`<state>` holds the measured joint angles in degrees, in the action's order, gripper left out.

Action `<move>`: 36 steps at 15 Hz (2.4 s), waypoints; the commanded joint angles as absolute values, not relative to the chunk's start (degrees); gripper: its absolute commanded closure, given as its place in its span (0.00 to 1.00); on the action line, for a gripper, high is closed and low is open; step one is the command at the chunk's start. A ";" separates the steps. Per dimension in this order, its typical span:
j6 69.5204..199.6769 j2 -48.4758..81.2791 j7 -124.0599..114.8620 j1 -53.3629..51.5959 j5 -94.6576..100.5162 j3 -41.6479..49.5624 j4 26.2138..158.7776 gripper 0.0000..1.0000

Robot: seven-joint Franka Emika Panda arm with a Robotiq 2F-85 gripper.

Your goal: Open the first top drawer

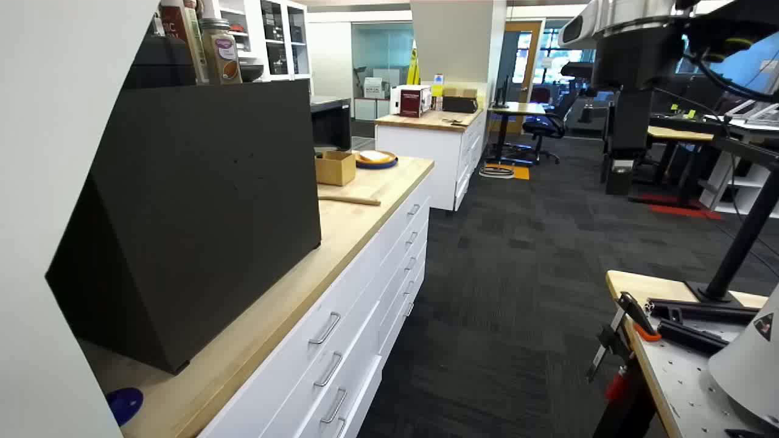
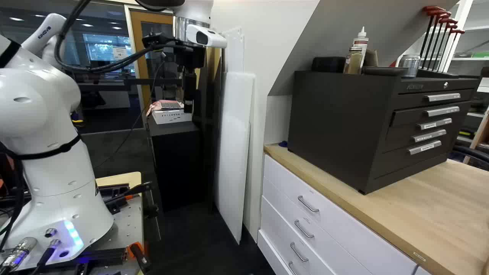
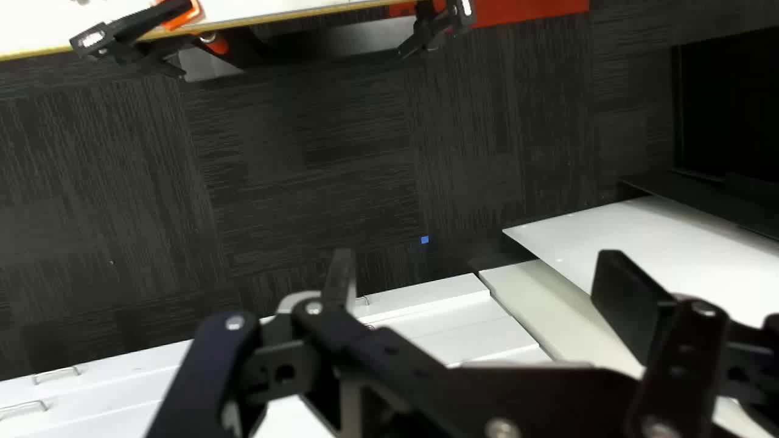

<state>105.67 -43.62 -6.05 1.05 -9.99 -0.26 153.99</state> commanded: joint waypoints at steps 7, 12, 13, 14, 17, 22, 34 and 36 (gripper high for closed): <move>106.26 -43.04 -5.81 0.99 -9.91 -0.70 154.01 0.00; 114.70 -36.99 -1.91 0.29 -7.36 -1.84 153.55 0.00; 117.17 -35.02 -1.40 0.27 -6.65 -2.15 153.39 0.00; 120.25 -32.64 -0.39 0.09 -5.86 -2.32 153.25 0.00; 128.28 -24.56 1.30 -0.21 -3.54 -2.75 152.05 0.00; 137.38 -12.61 2.80 -0.45 0.80 -2.87 148.50 0.00; 138.22 -6.98 2.31 -0.67 1.81 -2.49 145.53 0.00; 141.86 -3.69 2.66 -0.04 4.34 -2.24 144.53 0.00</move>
<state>138.19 -7.91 2.37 -0.25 1.40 -2.98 146.04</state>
